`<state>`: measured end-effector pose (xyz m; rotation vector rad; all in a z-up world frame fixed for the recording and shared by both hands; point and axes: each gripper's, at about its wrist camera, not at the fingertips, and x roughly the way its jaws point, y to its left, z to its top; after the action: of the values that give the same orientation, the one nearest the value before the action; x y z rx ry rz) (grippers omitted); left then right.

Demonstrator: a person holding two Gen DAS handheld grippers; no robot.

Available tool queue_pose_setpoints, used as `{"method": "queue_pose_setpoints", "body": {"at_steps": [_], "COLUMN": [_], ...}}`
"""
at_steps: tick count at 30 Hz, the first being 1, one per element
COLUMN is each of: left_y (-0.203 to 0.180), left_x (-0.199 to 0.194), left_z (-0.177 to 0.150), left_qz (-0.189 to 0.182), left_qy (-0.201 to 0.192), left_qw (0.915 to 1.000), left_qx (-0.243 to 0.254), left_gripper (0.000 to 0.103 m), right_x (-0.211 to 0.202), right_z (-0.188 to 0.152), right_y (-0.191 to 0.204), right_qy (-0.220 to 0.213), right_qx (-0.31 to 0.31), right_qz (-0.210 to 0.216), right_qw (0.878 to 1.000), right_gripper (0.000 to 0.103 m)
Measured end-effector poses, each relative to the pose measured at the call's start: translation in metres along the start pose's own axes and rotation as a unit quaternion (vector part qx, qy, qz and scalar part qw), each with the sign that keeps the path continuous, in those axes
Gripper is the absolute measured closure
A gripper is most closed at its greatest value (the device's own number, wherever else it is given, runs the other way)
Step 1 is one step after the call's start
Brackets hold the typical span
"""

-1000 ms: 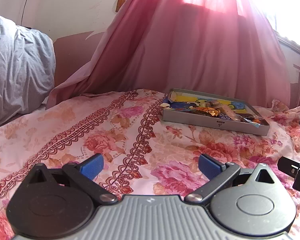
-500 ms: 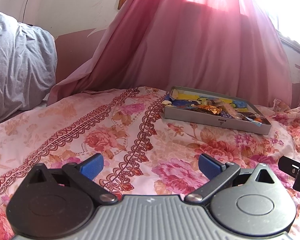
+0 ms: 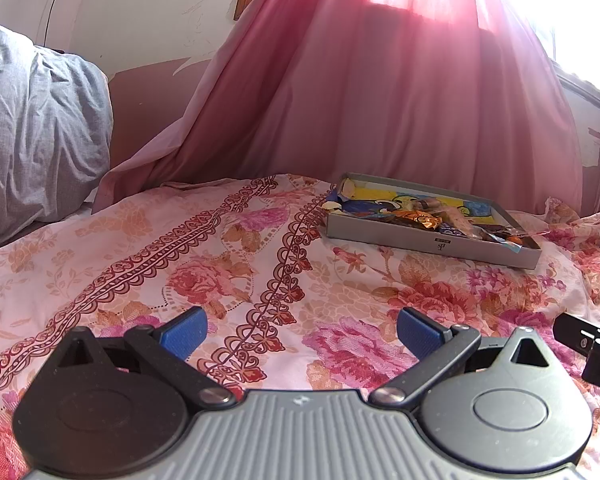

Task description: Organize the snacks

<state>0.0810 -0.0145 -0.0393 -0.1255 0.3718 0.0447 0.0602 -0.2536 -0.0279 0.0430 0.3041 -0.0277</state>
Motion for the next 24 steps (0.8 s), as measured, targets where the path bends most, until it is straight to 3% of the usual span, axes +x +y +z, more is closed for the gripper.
{"method": "queue_pose_setpoints", "body": {"at_steps": [24], "left_y": [-0.0012], "left_x": [0.0006], "left_z": [-0.0008], "left_qz": [-0.004], "left_qy": [0.000], "left_qw": [0.9999], "left_qx": [0.010], "left_gripper": [0.000], "right_x": [0.0026], "right_z": [-0.0034], "right_y": [0.0006], "right_qy": [0.005], "right_qx": [-0.005], "right_qz": [0.000], "right_qw": [1.000], "right_gripper": [0.001]}}
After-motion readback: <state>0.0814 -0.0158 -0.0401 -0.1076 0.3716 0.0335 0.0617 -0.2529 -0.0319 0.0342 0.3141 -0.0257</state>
